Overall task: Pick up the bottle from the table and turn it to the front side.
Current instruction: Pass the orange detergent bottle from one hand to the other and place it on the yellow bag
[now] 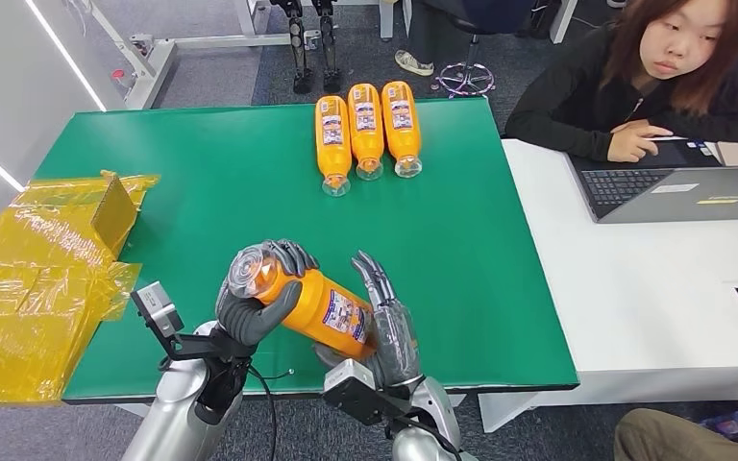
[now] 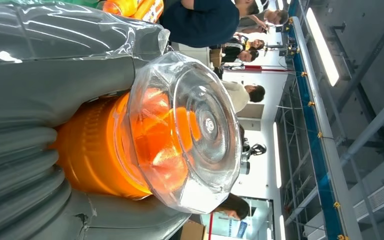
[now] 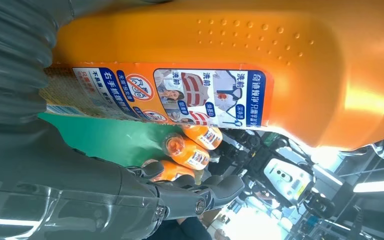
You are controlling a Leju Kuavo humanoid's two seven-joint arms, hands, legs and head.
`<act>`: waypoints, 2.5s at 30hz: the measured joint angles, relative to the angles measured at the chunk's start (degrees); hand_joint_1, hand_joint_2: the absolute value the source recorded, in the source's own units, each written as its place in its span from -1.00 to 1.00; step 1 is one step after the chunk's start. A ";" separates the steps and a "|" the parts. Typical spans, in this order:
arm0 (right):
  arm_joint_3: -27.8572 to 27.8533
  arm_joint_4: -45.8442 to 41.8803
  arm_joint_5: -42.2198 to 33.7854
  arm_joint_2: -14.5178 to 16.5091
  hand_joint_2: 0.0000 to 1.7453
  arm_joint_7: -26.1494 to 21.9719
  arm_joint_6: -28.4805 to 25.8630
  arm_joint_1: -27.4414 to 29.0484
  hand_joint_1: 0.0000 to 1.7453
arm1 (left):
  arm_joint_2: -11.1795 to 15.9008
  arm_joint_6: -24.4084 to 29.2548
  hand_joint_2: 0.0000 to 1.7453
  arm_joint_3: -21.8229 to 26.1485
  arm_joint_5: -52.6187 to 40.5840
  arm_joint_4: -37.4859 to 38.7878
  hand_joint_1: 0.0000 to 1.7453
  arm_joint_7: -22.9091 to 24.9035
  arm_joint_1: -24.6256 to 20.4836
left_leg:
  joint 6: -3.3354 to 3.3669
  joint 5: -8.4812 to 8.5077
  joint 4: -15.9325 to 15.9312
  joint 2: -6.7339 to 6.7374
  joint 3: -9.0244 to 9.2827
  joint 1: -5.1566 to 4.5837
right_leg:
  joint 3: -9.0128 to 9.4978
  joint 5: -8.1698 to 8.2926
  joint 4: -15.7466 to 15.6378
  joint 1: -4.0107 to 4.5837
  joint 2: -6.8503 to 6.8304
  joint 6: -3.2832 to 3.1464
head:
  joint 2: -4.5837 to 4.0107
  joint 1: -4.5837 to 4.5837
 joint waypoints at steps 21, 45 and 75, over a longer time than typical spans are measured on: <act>-0.57 -0.67 3.01 0.47 1.00 0.97 -0.39 0.67 -1.00 | 1.73 6.23 1.00 3.88 -4.86 5.20 1.00 -1.83 -7.65 | -0.08 0.07 0.00 0.00 0.02 0.02 | 0.00 0.05 0.03 0.02 0.00 -0.06 | 0.00 -0.01; -1.13 -2.05 2.98 0.46 1.00 1.40 -0.40 0.79 -1.00 | 3.19 9.41 1.00 6.82 -10.44 15.35 1.00 -4.06 -15.93 | -0.10 0.09 0.00 0.00 0.00 0.03 | -0.02 0.06 0.03 0.02 0.01 -0.07 | 0.00 0.00; -3.52 -3.02 0.96 -0.08 1.00 1.27 -0.40 1.64 -1.00 | 9.66 30.12 1.00 4.45 -37.85 25.59 1.00 -1.84 -23.13 | -0.10 0.11 0.00 0.01 0.00 0.04 | -0.03 0.06 0.04 0.03 0.04 -0.07 | 0.00 0.00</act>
